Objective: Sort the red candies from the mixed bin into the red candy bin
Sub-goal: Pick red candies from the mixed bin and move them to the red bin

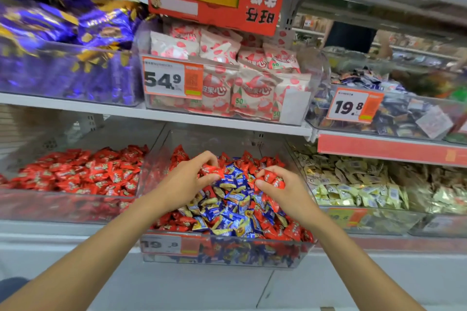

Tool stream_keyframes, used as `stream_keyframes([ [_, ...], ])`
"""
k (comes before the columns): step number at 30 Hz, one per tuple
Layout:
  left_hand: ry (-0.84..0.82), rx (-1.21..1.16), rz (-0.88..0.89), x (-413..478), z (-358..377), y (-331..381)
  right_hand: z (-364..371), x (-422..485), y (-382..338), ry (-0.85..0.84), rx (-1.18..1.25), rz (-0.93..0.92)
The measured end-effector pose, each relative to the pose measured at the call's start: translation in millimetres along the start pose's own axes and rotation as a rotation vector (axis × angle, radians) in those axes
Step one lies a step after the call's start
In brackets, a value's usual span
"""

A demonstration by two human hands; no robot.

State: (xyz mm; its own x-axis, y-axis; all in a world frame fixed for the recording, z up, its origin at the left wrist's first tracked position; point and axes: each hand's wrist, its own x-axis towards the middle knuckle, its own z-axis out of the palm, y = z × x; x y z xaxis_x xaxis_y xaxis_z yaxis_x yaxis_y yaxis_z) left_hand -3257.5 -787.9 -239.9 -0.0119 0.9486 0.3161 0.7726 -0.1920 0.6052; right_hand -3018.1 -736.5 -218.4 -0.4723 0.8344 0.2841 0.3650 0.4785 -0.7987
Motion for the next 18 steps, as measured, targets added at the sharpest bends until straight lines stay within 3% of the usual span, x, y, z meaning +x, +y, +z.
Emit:
stream_keyframes([
  [6, 0.234, 0.014, -0.018, -43, -72, -37, 57, 33, -50, -0.092, 0.045, -0.083],
  [13, 0.456, 0.173, -0.332, -75, -170, -161, 191, 108, -124, -0.233, -0.023, -0.267],
  [16, 0.403, 0.167, -0.436, -77, -187, -198, 245, 138, -136, -0.265, -0.101, -0.263],
  [18, 0.275, 0.231, -0.498, -79, -192, -212, 263, 150, -135, -0.417, -0.261, -0.222],
])
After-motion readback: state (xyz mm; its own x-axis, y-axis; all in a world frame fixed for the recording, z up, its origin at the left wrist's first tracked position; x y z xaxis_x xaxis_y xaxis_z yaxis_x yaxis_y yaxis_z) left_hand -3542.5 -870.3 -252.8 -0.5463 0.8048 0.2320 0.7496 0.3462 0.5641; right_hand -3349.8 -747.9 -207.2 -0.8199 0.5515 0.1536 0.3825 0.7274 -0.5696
